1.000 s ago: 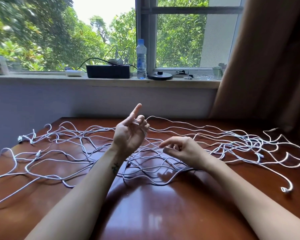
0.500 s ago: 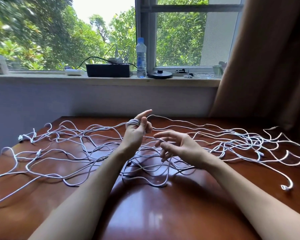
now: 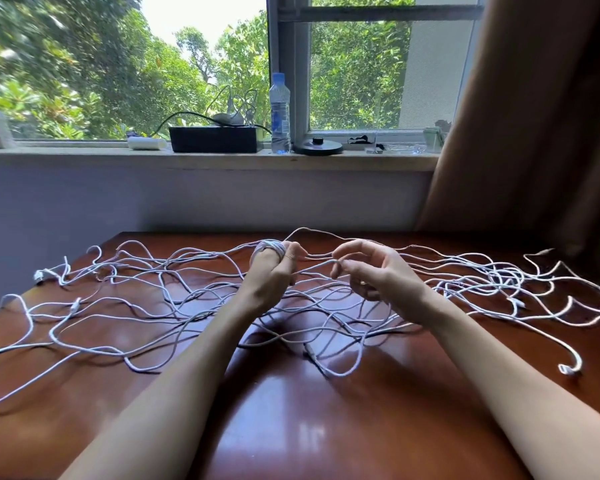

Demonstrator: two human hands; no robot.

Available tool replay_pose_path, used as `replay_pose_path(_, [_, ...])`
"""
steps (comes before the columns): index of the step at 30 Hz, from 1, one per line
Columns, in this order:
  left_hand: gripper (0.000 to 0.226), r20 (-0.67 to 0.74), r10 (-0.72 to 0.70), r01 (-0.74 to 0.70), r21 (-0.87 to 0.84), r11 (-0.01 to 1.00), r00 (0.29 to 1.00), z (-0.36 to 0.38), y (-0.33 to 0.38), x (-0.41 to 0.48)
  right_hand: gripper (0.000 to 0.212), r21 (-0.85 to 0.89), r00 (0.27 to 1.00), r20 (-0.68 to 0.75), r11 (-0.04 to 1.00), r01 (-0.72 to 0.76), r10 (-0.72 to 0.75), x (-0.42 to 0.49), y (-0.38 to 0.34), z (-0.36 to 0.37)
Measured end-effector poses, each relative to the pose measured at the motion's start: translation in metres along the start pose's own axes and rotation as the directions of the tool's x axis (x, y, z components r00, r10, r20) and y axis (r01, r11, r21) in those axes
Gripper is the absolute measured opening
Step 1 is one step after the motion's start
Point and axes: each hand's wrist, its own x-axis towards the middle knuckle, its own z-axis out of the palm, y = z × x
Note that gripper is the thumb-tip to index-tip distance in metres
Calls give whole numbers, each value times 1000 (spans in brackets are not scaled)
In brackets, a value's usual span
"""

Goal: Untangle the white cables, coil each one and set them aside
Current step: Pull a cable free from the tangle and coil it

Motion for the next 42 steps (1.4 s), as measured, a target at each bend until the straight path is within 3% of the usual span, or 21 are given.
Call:
replay_pose_path(4, [54,120,20,-28,64,998,993,-2,-5,0,17,-19,995,-75,998,68,-69,1,0,2])
replay_pose_path(7, [53,218,45,-93,214,972,975,-3,-10,2,15,-159,976,-121,974,162,-182,2,3,3])
replay_pose_path(10, [52,228,36,-121,372,920,973,-2,-17,3,14,-339,936,-154,907,251,-317,3,7,0])
replay_pose_path(14, [69,226,-2,-103,452,886,974,2,-15,0,17,-452,878,-181,830,326,-443,3,10,2])
replay_pose_path(17, [69,293,-45,-53,316,947,955,4,-6,-3,21,-567,836,-204,757,324,-510,5,10,0])
replay_pose_path(20, [72,391,-108,117,0,993,914,6,-1,-5,31,-698,843,-148,658,282,-518,5,10,-9])
replay_pose_path(24, [71,500,-126,278,-242,930,857,8,6,-4,25,-705,862,-54,631,325,-504,8,15,-14])
replay_pose_path(29, [72,536,-133,375,-371,850,833,3,8,0,19,-708,878,-85,649,279,-471,10,18,-15])
replay_pose_path(34, [68,549,-100,467,-586,662,830,3,9,1,16,-546,910,-236,821,167,-342,6,14,-13])
replay_pose_path(42, [64,463,-101,467,-811,352,881,1,17,1,11,-496,940,-230,861,108,-251,10,19,-14])
